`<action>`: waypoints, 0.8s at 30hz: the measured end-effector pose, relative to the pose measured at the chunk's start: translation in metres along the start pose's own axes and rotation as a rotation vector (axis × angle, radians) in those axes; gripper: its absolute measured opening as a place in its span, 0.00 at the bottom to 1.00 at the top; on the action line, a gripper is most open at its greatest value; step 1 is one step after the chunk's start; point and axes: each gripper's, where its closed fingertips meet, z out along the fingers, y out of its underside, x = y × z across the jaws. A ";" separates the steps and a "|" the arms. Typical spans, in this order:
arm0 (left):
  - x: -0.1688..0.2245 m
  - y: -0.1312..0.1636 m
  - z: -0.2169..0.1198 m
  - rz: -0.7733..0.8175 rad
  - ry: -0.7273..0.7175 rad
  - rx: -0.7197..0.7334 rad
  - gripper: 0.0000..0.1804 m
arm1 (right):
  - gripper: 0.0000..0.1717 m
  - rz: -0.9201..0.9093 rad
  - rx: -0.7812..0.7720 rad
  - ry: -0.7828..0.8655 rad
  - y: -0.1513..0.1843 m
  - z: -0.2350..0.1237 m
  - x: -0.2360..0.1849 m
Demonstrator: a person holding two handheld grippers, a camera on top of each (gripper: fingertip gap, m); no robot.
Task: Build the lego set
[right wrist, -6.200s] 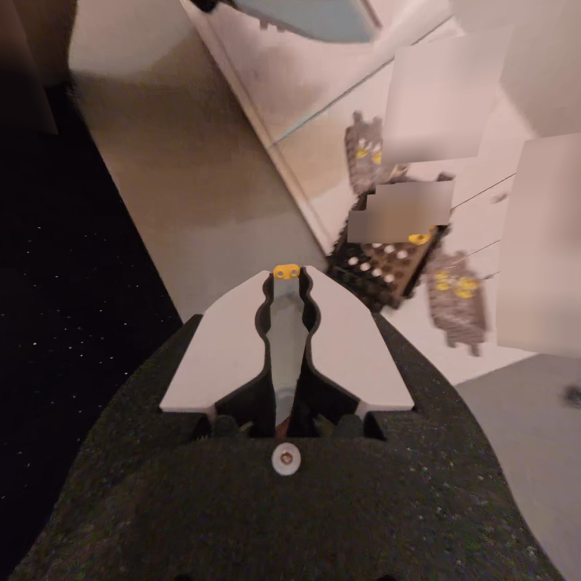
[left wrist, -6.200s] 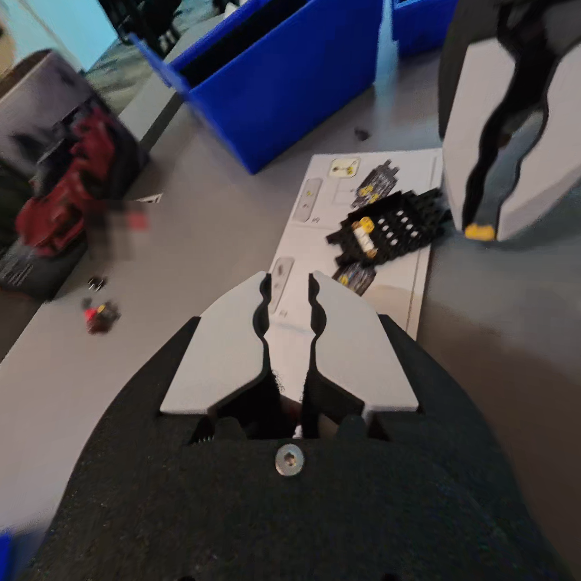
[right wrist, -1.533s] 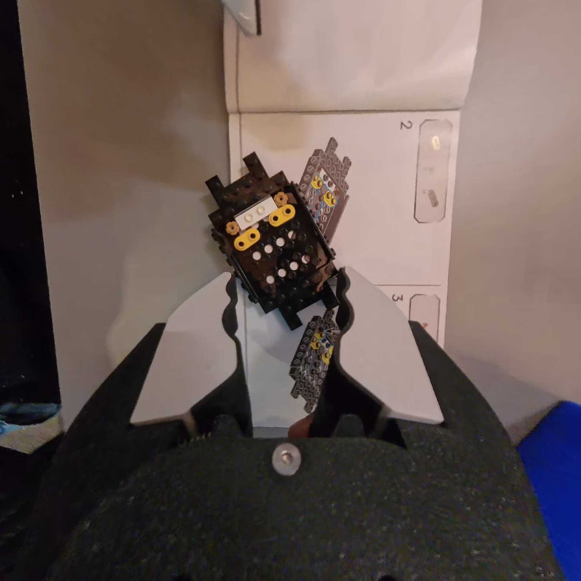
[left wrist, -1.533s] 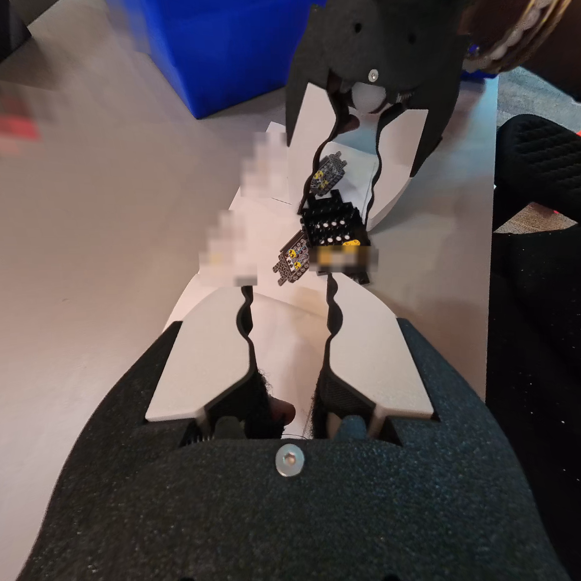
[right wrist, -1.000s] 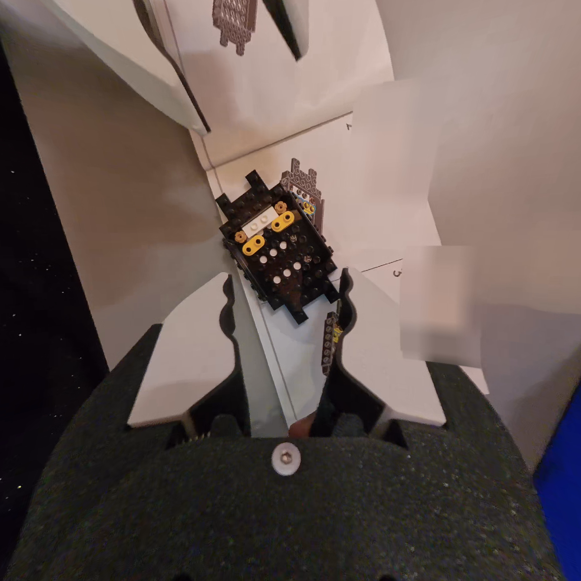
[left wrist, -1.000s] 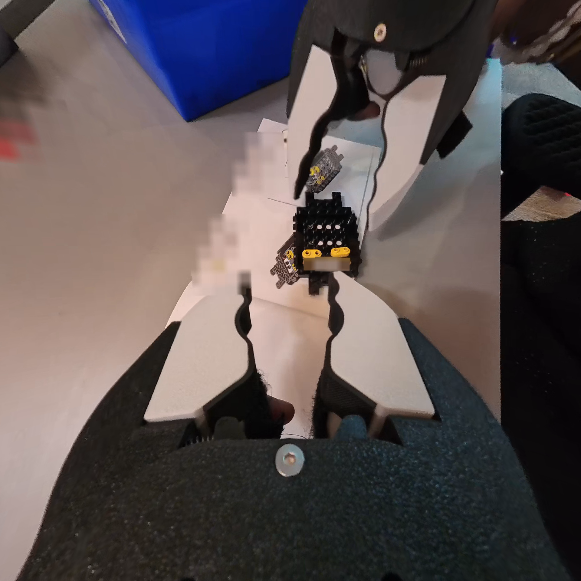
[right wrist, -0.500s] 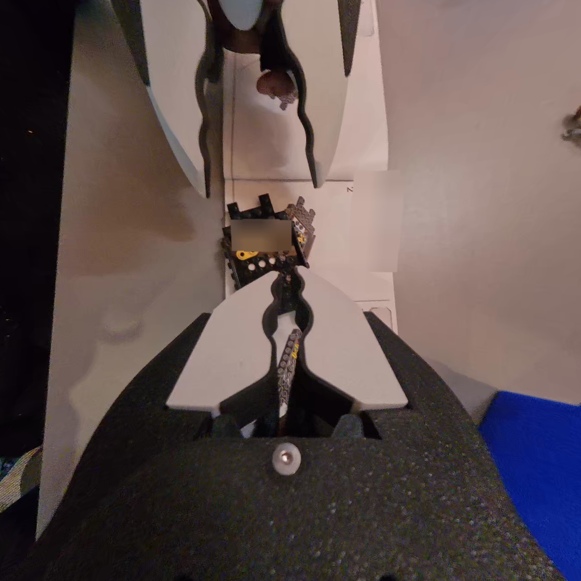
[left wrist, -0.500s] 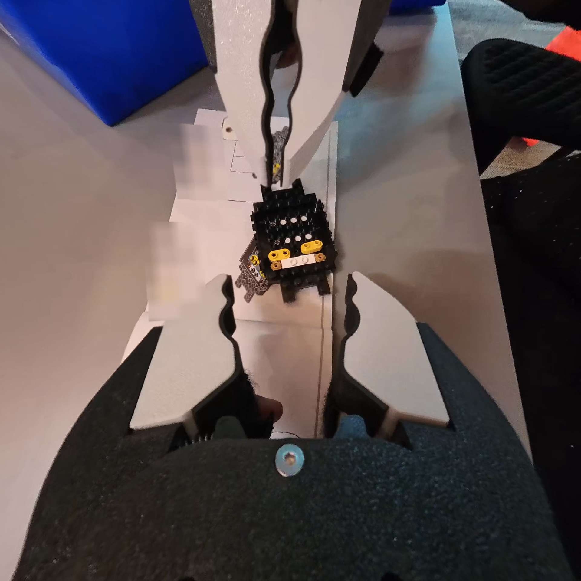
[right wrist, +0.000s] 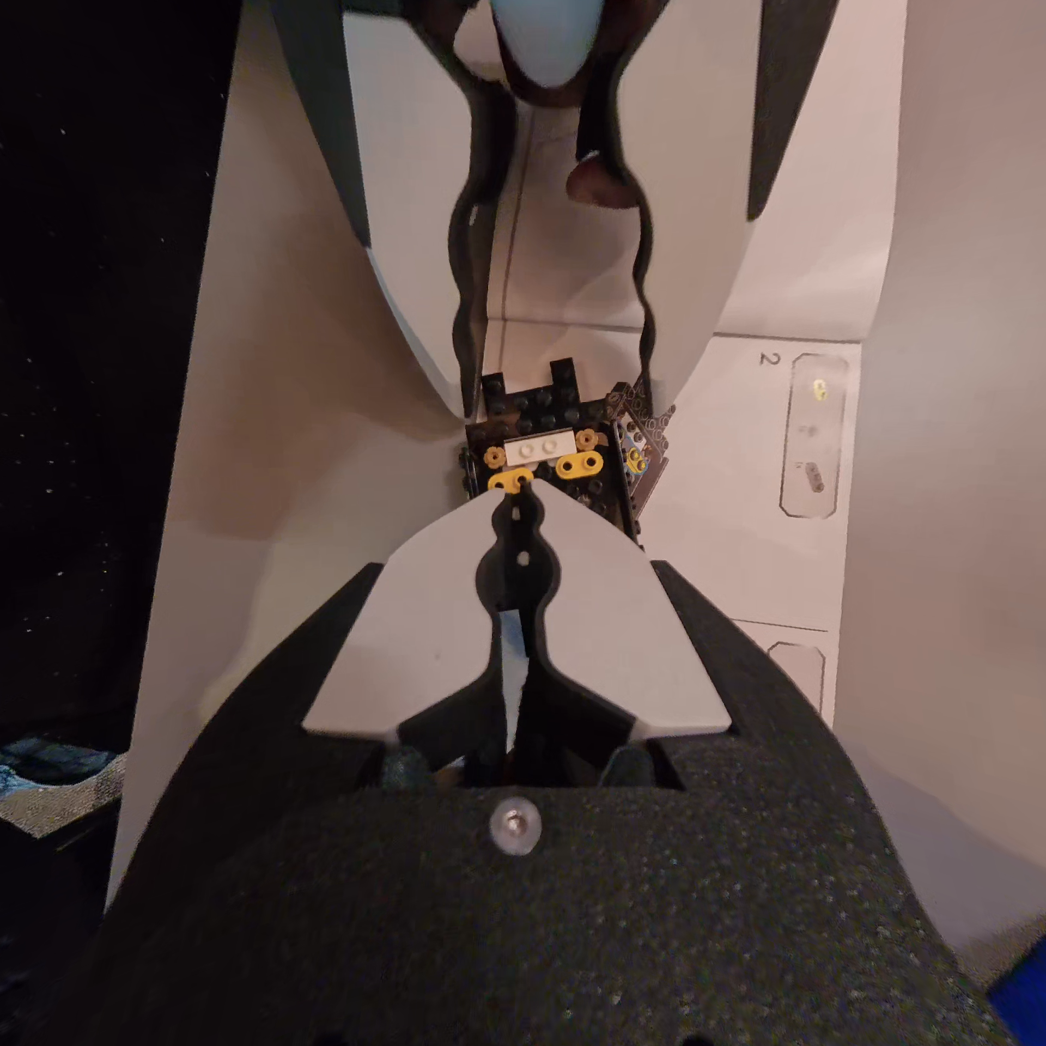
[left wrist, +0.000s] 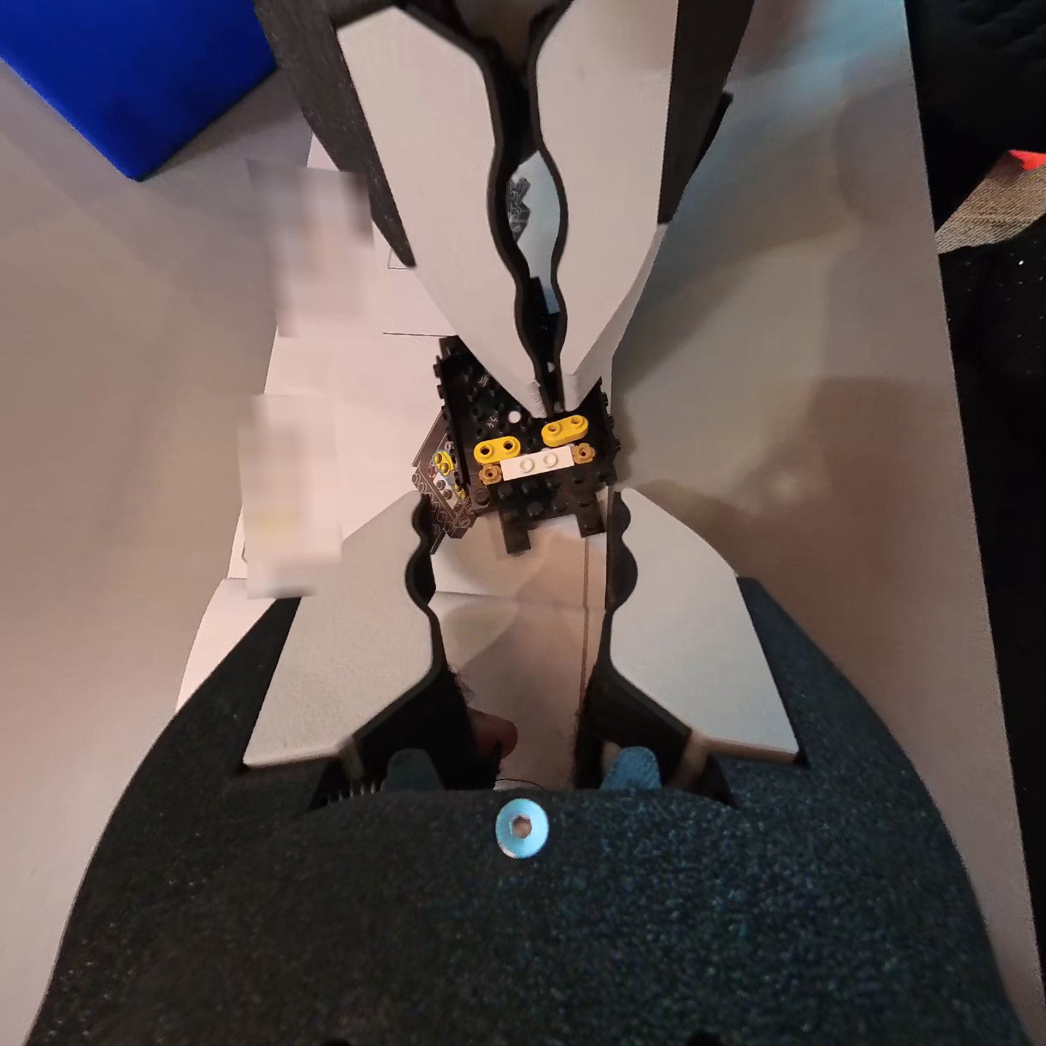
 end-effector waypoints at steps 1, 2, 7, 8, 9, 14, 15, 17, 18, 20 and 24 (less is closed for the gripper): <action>0.000 0.000 0.001 0.002 0.000 -0.002 0.33 | 0.01 -0.004 0.009 -0.001 -0.002 -0.001 -0.001; 0.000 0.000 0.001 0.003 0.000 -0.004 0.32 | 0.01 -0.011 0.015 -0.003 -0.003 -0.001 -0.001; 0.002 0.001 0.004 0.005 0.008 -0.005 0.31 | 0.00 -0.011 0.001 -0.016 -0.002 0.005 -0.004; 0.002 0.001 0.004 0.007 0.008 -0.004 0.30 | 0.00 -0.009 0.005 -0.014 -0.003 0.005 -0.004; 0.002 0.001 0.004 0.005 0.010 -0.002 0.30 | 0.00 -0.005 0.006 -0.009 -0.003 0.005 -0.004; 0.002 0.000 0.004 0.000 0.016 0.010 0.30 | 0.00 -0.016 -0.006 -0.008 -0.002 0.005 -0.005; 0.002 0.000 0.004 0.004 0.014 0.009 0.30 | 0.00 -0.015 -0.016 -0.012 -0.002 0.005 -0.005; 0.002 0.000 0.005 0.008 0.015 0.007 0.29 | 0.00 -0.021 -0.046 -0.024 -0.002 0.006 -0.006; 0.002 0.000 0.005 0.009 0.014 0.007 0.29 | 0.00 -0.024 -0.068 -0.030 -0.001 0.006 -0.006; 0.002 0.000 0.005 0.008 0.015 0.009 0.29 | 0.00 -0.018 -0.124 -0.040 -0.001 0.006 -0.006; 0.002 0.000 0.005 0.007 0.018 0.014 0.29 | 0.00 0.034 -0.198 -0.060 -0.005 0.011 -0.009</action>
